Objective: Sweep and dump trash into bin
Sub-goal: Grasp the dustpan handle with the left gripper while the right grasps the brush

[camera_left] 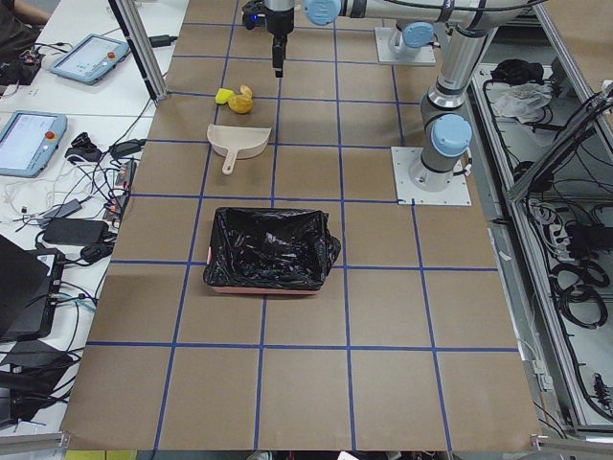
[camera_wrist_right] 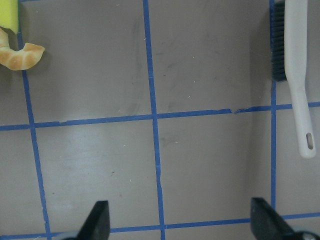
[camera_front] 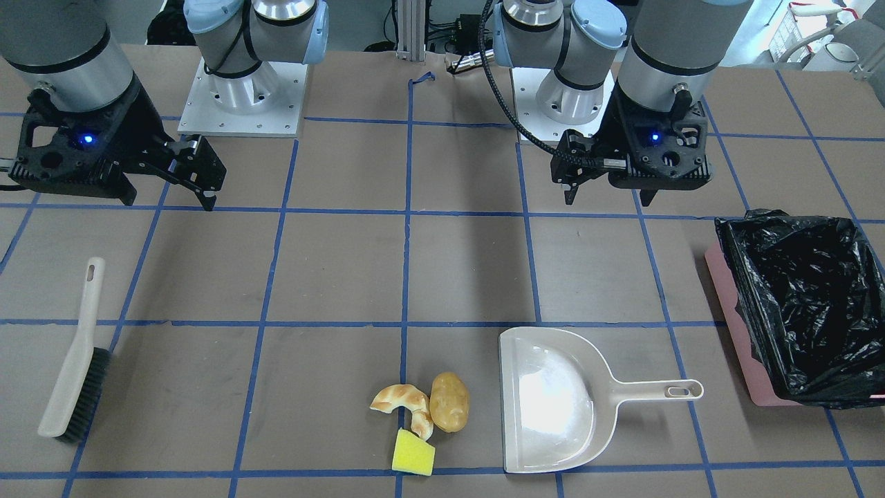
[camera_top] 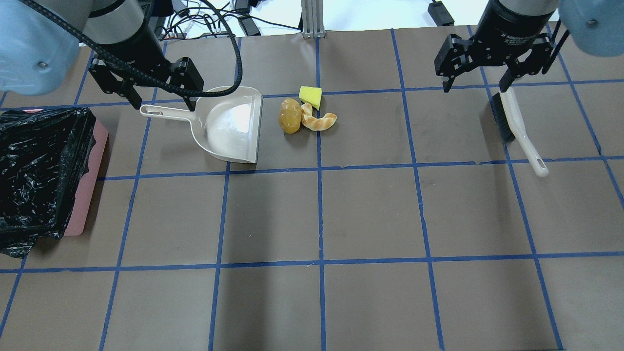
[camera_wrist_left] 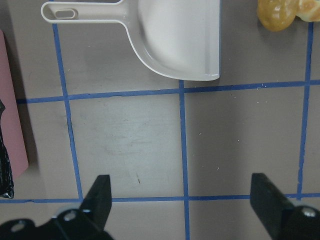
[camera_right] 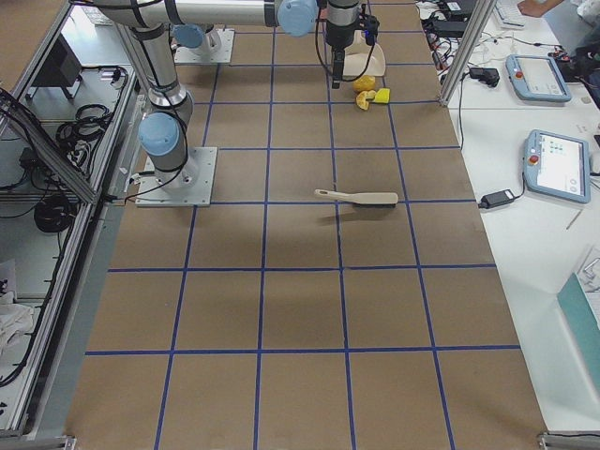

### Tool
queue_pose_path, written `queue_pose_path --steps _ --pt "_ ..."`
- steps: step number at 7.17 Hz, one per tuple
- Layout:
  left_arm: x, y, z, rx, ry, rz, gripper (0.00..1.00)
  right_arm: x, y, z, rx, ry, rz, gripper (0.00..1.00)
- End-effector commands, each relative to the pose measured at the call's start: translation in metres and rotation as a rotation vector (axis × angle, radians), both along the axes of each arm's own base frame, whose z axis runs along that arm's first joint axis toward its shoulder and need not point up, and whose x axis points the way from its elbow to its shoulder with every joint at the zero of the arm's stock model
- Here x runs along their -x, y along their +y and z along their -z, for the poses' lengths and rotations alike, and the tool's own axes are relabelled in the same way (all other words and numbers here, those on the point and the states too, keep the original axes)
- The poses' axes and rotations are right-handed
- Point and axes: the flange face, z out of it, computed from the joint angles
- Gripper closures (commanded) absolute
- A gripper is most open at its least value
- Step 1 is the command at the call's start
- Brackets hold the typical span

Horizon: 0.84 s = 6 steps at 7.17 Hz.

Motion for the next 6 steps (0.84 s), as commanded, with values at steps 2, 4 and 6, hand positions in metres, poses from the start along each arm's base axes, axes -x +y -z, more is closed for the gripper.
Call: queue_pose_path --steps 2,4,6 --pt "0.0 -0.001 0.004 -0.009 0.004 -0.001 0.0 0.001 -0.002 0.0 0.006 0.003 0.0 0.0" --pt "0.0 0.0 0.003 -0.006 0.003 -0.001 0.0 0.074 -0.023 0.029 -0.058 0.036 0.072 0.01" --pt "0.0 -0.001 0.004 -0.007 0.003 0.001 0.0 0.129 -0.042 0.067 -0.125 0.021 0.079 0.01"
